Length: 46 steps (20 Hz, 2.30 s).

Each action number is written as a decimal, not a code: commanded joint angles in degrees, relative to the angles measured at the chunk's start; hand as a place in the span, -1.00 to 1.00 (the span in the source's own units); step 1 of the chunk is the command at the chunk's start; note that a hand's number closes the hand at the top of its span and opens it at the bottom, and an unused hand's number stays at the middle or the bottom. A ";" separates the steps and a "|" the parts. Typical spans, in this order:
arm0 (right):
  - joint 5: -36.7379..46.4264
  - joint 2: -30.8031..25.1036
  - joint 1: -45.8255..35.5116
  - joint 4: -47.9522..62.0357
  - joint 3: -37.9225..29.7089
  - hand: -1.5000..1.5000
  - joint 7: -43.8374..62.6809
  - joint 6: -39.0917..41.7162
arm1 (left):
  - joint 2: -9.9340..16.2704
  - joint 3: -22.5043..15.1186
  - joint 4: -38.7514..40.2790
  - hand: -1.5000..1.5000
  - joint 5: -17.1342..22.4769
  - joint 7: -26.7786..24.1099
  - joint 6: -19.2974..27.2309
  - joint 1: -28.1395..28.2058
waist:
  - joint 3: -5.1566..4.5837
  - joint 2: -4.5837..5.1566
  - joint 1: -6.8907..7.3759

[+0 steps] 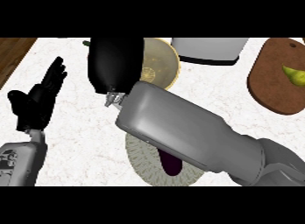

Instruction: Pick the bell pepper from the placemat and place it in the bowl

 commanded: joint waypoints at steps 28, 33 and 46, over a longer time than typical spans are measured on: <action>-22.18 0.75 5.46 38.29 -10.76 -1.00 -24.34 -17.32 | 1.21 2.57 -1.20 0.00 0.46 -1.71 -0.58 3.57 | 0.23 1.05 -2.53; -27.37 0.75 8.93 33.73 -15.23 -1.00 -33.90 -27.80 | 1.48 2.70 -2.93 0.00 1.16 -0.80 -1.22 3.03 | 0.31 0.79 -2.71; -43.18 -2.54 26.51 8.98 -32.01 -1.00 -55.34 -32.06 | 0.65 4.52 -3.31 0.00 0.51 1.09 1.58 4.91 | 0.27 -0.66 -7.85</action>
